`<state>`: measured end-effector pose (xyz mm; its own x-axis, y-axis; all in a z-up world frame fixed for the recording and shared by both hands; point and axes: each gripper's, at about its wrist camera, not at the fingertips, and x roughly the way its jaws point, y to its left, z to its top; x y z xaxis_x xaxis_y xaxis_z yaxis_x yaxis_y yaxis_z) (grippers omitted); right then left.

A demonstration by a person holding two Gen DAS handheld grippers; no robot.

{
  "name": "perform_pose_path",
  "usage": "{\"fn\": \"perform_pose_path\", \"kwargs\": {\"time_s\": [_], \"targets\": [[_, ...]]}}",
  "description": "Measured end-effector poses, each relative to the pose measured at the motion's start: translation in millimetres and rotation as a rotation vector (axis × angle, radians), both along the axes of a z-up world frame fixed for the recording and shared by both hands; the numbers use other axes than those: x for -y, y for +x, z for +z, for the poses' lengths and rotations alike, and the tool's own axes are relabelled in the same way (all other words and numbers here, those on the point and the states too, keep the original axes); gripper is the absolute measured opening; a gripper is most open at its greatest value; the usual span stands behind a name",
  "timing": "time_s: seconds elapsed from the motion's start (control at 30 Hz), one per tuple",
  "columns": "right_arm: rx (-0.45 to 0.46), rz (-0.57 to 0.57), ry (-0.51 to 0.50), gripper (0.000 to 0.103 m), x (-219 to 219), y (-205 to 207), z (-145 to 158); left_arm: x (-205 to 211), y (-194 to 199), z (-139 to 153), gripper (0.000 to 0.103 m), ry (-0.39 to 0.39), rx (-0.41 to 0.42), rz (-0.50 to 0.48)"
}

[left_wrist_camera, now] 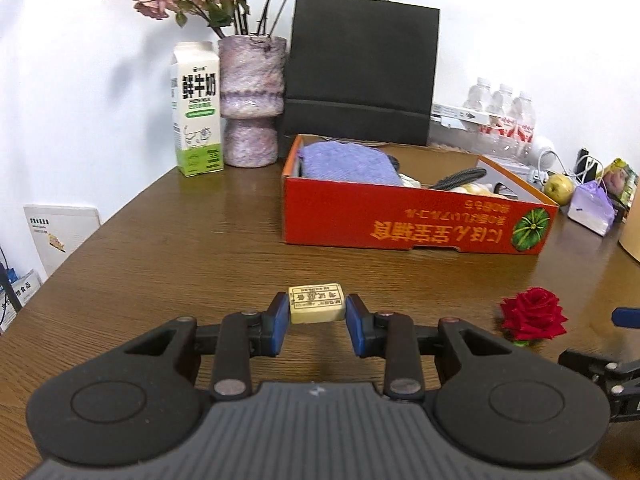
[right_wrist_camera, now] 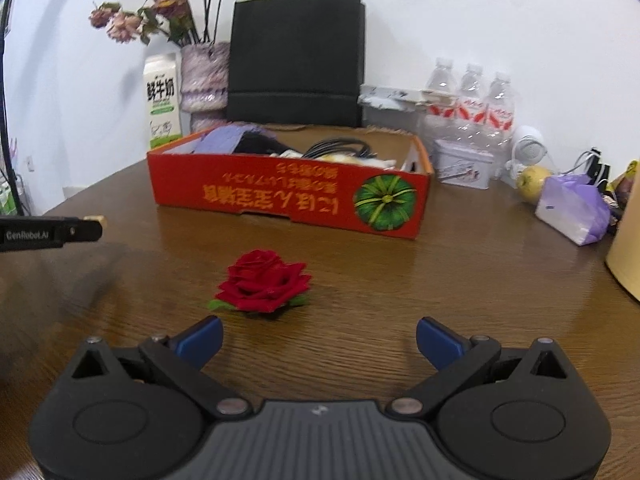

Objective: Organize objects
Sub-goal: 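Grasp the red rose with the right tool while left tool holds the cream block, then carry the cream block and red rose over the red box with both tools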

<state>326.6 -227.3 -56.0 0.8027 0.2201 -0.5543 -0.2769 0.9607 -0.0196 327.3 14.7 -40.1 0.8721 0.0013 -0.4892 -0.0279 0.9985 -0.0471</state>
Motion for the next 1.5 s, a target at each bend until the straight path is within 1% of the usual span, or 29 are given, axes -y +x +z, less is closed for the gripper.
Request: {"fn": "perform_pose_path", "kwargs": {"time_s": [0.17,0.23,0.27,0.47,0.53,0.57,0.6,0.63,0.67,0.7,0.73,0.93,1.13,1.5], "targets": [[-0.049,0.009,-0.018,0.1,-23,12,-5,-10,-1,1,0.031,-0.009,0.005,0.011],[-0.074,0.006,-0.021,0.096,-30,18,-7,-13,-2,2,0.031,-0.011,0.009,0.012],[-0.089,0.005,-0.018,0.096,-34,22,-8,-14,-3,2,0.031,-0.013,0.011,0.014],[-0.101,-0.016,0.01,0.094,-45,37,-10,-20,-6,4,0.031,-0.028,0.019,0.019],[-0.095,-0.017,0.017,0.085,-48,40,-9,-19,-7,5,0.031,-0.027,0.022,0.015],[-0.091,-0.018,0.018,0.083,-49,41,-9,-18,-7,5,0.031,-0.027,0.023,0.013],[-0.087,-0.017,0.019,0.074,-51,42,-8,-18,-7,5,0.031,-0.027,0.024,0.011],[-0.08,-0.017,0.023,0.062,-52,43,-8,-18,-8,5,0.031,-0.028,0.025,0.01],[-0.072,-0.017,0.024,0.057,-53,42,-7,-17,-8,5,0.031,-0.028,0.026,0.01],[-0.068,-0.013,0.026,0.046,-54,42,-6,-17,-8,5,0.031,-0.028,0.027,0.011],[-0.063,-0.011,0.026,0.041,-55,42,-6,-18,-8,5,0.031,-0.028,0.027,0.011],[0.027,-0.033,0.046,0.038,-50,31,2,-18,-9,5,0.031,-0.03,0.029,0.012],[0.11,-0.032,0.051,0.038,-48,19,9,-17,-10,5,0.031,-0.03,0.035,0.01],[0.181,-0.019,0.05,0.038,-47,4,15,-14,-12,6,0.031,-0.041,0.047,0.03]]}}
